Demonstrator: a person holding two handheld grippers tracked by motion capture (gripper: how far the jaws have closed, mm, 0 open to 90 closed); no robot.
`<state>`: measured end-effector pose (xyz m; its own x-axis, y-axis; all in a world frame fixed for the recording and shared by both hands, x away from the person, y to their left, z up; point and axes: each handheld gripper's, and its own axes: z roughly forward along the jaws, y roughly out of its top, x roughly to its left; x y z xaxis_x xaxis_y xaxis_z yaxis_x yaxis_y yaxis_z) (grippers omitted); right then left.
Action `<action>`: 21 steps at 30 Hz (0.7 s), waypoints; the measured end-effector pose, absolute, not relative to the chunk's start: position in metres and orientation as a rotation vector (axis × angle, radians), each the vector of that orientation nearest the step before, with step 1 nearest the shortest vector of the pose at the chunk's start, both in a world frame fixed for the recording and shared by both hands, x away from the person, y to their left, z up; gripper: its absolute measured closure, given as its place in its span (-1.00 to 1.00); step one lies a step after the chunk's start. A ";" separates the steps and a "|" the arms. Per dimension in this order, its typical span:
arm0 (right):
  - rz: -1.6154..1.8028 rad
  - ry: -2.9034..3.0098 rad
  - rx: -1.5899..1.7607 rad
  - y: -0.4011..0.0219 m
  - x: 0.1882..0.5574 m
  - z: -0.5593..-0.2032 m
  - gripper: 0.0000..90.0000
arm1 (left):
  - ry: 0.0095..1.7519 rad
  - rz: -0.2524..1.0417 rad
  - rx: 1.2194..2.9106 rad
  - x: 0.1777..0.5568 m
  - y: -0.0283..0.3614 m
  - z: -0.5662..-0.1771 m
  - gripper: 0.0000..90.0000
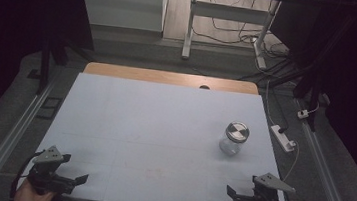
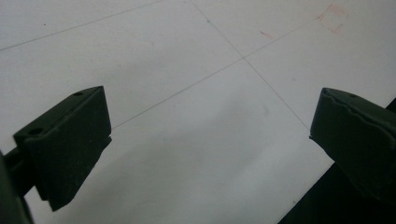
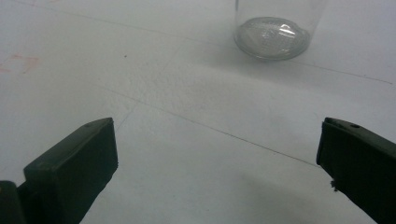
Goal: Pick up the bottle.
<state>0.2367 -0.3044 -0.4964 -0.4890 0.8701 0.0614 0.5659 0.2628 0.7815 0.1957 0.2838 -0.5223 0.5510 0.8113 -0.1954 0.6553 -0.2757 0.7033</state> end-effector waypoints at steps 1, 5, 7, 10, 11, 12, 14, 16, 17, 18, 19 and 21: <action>1.094 2.164 1.313 -0.304 0.237 -0.496 -1.00 | 1.177 0.255 2.019 0.196 0.284 -0.522 -1.00; 1.109 2.161 1.332 -0.305 0.238 -0.497 -1.00 | 1.176 0.240 2.012 0.196 0.285 -0.523 -1.00; 1.113 2.165 1.331 -0.305 0.238 -0.497 -1.00 | 1.178 0.228 2.008 0.197 0.286 -0.523 -1.00; 1.132 2.174 1.332 -0.306 0.238 -0.496 -1.00 | 1.181 0.216 2.008 0.197 0.286 -0.523 -1.00; 1.142 2.177 1.339 -0.306 0.238 -0.496 -1.00 | 1.181 0.219 2.008 0.197 0.286 -0.523 -1.00; 1.142 2.177 1.339 -0.306 0.238 -0.496 -1.00 | 1.182 0.218 2.009 0.197 0.286 -0.523 -1.00; 1.138 2.183 1.329 -0.306 0.238 -0.497 -1.00 | 1.186 0.221 2.011 0.197 0.286 -0.523 -1.00; 1.133 2.183 1.327 -0.305 0.238 -0.497 -1.00 | 1.185 0.222 2.011 0.197 0.286 -0.523 -1.00; 1.130 2.188 1.323 -0.305 0.238 -0.497 -1.00 | 1.184 0.223 2.010 0.197 0.286 -0.523 -1.00; 1.130 2.188 1.323 -0.305 0.238 -0.497 -1.00 | 1.183 0.224 2.009 0.197 0.286 -0.523 -1.00; 1.126 2.191 1.321 -0.304 0.238 -0.497 -1.00 | 1.181 0.222 2.008 0.197 0.286 -0.523 -1.00; 1.118 2.194 1.315 -0.304 0.238 -0.497 -1.00 | 1.178 0.219 2.007 0.197 0.286 -0.523 -1.00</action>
<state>0.2384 -0.3037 -0.4967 -0.5090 0.8553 0.0965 0.5805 0.2583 0.7722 0.1967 0.2863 -0.5230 0.5550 0.8004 -0.2267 0.6656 -0.2638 0.6981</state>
